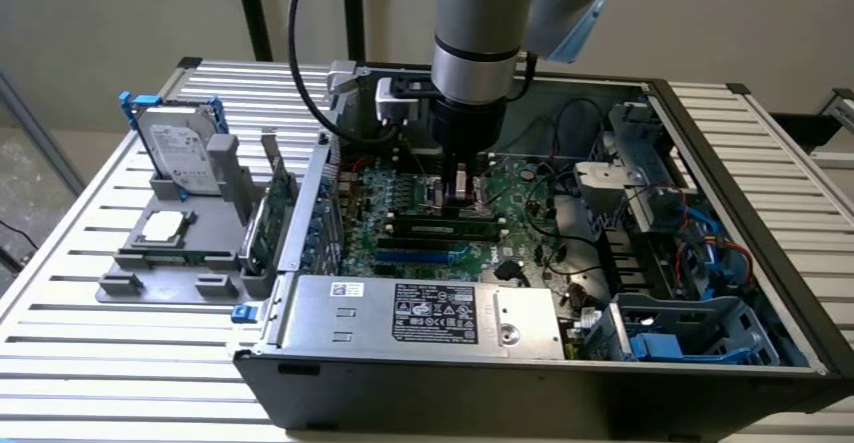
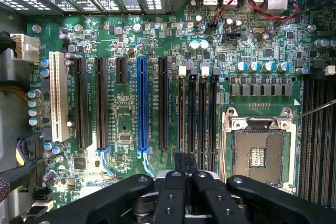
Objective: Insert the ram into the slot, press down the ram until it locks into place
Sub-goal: 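Press down the ram until it locks into place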
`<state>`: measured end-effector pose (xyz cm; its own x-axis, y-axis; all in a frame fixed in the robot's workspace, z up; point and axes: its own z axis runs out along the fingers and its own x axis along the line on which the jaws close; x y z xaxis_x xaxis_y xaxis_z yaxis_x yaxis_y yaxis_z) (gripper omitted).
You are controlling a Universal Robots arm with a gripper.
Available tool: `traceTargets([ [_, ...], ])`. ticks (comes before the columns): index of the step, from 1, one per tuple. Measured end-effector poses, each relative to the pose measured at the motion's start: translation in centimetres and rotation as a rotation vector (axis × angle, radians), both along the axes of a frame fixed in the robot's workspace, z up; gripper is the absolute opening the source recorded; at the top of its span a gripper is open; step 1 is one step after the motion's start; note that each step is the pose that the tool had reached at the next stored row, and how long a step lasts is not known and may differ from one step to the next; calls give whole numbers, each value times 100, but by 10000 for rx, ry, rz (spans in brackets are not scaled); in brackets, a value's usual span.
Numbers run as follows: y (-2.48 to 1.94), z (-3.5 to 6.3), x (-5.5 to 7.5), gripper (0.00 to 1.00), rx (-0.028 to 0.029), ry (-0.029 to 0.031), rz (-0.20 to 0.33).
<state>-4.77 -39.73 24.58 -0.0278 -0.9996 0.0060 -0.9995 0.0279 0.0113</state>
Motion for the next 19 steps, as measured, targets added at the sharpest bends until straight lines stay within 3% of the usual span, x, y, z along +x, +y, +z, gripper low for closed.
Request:
traceTargets([
  [9, 0, -6, 0, 11, -3, 1, 0],
  [19, 7, -180, 9, 11, -12, 14, 0],
])
